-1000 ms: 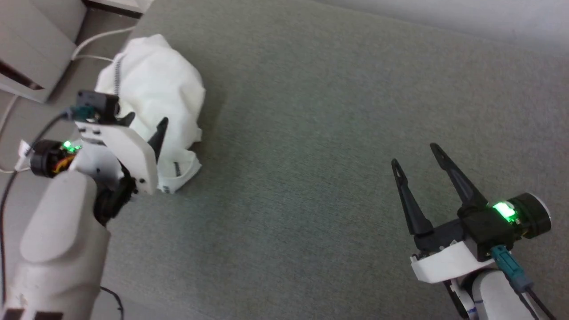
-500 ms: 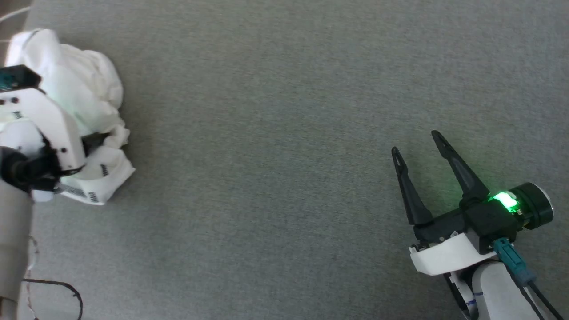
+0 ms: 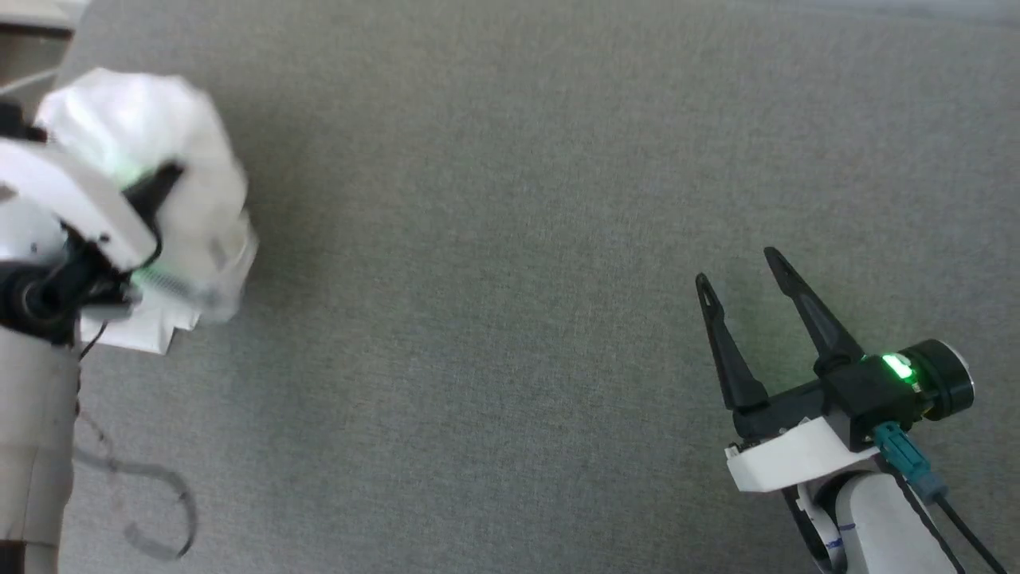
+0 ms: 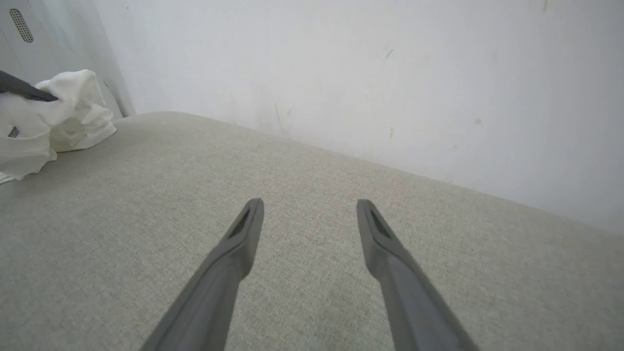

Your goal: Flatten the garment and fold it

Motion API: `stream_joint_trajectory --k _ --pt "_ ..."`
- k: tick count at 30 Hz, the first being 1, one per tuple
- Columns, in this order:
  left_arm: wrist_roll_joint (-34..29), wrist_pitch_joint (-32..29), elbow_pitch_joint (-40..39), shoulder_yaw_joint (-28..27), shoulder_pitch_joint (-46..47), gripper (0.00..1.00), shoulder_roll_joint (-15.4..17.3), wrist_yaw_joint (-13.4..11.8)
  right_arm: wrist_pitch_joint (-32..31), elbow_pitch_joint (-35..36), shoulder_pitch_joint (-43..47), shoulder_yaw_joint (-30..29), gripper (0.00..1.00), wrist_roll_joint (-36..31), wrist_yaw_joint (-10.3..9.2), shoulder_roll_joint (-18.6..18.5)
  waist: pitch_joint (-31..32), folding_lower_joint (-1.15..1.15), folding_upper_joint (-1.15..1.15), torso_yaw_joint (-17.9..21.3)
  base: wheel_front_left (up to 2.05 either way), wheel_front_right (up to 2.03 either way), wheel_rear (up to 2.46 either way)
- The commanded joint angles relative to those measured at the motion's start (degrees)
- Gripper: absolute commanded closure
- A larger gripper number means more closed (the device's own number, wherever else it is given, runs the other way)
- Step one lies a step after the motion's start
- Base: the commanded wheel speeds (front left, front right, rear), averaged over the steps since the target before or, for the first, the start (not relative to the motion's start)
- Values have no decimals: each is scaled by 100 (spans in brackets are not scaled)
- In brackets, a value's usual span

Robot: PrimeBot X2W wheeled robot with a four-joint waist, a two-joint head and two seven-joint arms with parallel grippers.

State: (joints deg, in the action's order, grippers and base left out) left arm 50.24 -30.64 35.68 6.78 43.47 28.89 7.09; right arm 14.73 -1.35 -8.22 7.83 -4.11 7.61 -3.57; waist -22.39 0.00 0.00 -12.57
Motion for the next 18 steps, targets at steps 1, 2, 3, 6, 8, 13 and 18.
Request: stream_joint_trajectory --k 1,2,3,6,8,13,18 --pt "152 138 -266 -52 111 100 -57 39 27 -39 -4 -38 0 45 -12 18 497 0 0 21 0 0 0" --pt "195 242 -481 -41 145 100 -39 39 27 -67 24 -66 0 55 -12 28 599 0 0 39 0 0 0" --pt "186 347 -693 -7 174 100 -5 39 27 -95 50 -91 0 62 -12 37 700 0 0 64 0 0 0" --pt "99 650 -1273 99 271 100 7 39 27 -153 128 -156 0 97 -12 57 1006 0 0 178 0 0 0" --pt "112 774 -1614 127 341 100 -123 39 27 -176 177 -228 0 142 -12 63 1193 0 0 286 0 0 0" --pt "26 934 -2511 370 454 100 -556 -70 27 -196 232 -405 0 353 -12 67 1506 0 0 656 0 0 0" --pt "-110 1165 -3093 697 750 100 -1171 -234 27 -194 180 -504 0 455 -12 68 1611 0 0 1185 0 0 0"
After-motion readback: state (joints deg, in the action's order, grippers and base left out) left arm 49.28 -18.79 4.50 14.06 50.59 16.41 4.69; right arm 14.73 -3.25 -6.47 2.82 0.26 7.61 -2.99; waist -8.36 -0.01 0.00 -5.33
